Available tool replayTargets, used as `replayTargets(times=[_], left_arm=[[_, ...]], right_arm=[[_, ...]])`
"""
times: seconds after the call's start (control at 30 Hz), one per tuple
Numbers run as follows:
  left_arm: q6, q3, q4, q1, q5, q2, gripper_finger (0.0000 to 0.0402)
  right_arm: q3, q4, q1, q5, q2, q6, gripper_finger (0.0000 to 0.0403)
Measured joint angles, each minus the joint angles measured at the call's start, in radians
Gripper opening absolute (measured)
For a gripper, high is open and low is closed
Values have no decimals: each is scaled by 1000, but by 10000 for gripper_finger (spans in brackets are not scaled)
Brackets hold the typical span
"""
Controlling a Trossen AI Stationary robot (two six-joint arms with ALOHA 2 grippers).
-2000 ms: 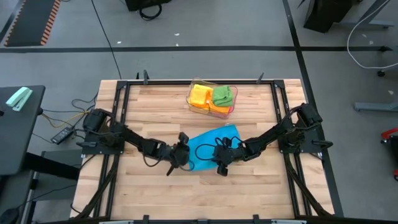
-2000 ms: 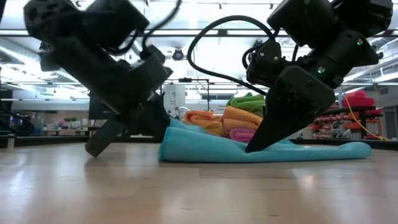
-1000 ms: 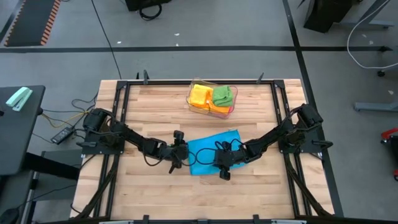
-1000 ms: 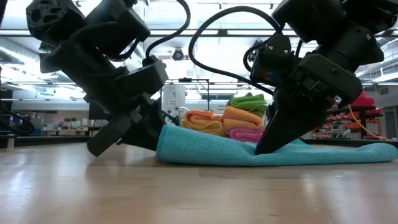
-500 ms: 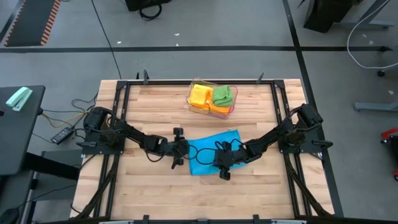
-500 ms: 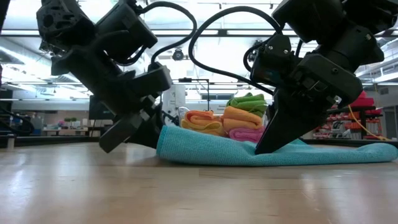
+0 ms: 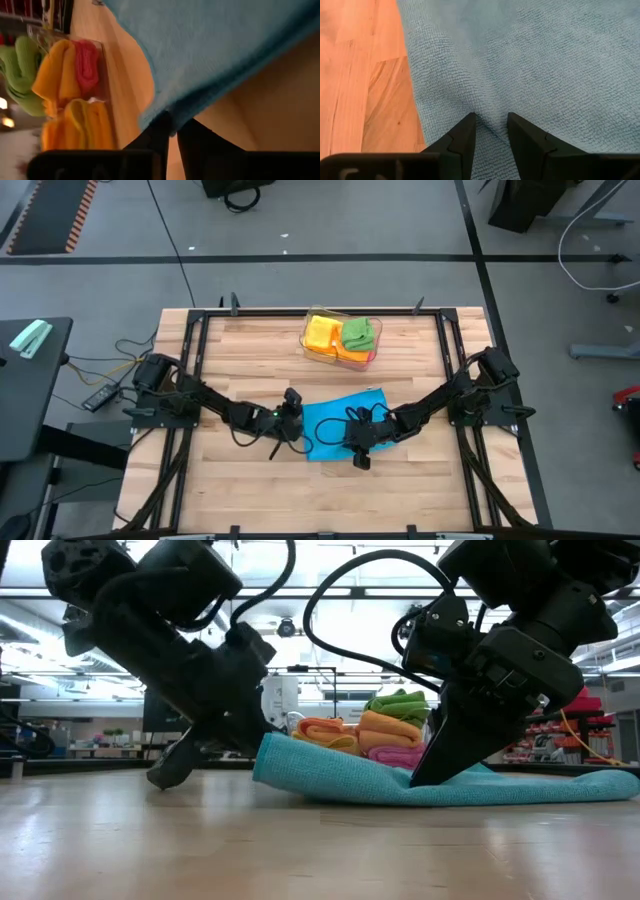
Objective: Fold microfiber towels
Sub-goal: Fold the blue microfiber cloth
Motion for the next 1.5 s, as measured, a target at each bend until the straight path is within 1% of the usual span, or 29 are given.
replayTargets(times=[0.07, 0.23, 0.37, 0.47, 0.6, 0.67, 0.73, 0.87, 1.03, 1.13, 1.27, 1.37, 1.43, 1.5], left_arm=[[61, -1, -2, -4, -14, 0, 45], [77, -1, -10, -7, -13, 0, 43], [141, -1, -27, -13, 9, 0, 47], [180, -1, -28, -18, 31, 1, 68], [199, -1, -51, -19, 32, 1, 117], [193, -1, -59, -18, 0, 1, 141], [192, -2, -61, -16, -62, 1, 159], [228, -3, -60, -3, -205, 2, 175], [210, -5, -66, 17, -275, 4, 167], [178, -5, -66, 6, -266, 4, 155], [194, -4, -65, -6, -248, 2, 129], [183, -2, -72, -9, -202, -8, 108], [149, 5, -72, -11, -146, -16, 94], [107, 19, -63, -12, -65, -19, 82]], right_arm=[[0, 0, 0, 0, 0, -3, 121], [0, 0, 0, 0, 0, -2, 121], [0, 0, 0, 0, 0, 1, 121], [0, 0, 0, 0, 0, 1, 121], [0, 0, 0, 0, 0, 8, 121], [0, 0, 0, 0, 0, 11, 121], [0, 0, 0, 0, 0, 11, 121], [0, 0, 0, 0, 0, 8, 121], [0, 0, 0, 0, 0, 10, 121], [0, 0, 3, 0, 0, 11, 121], [0, -3, 10, -5, 0, -16, 121], [0, -2, 19, -39, 0, -53, 121], [0, -5, 27, -60, 0, -64, 121], [0, -4, 34, -85, 0, -64, 121]])
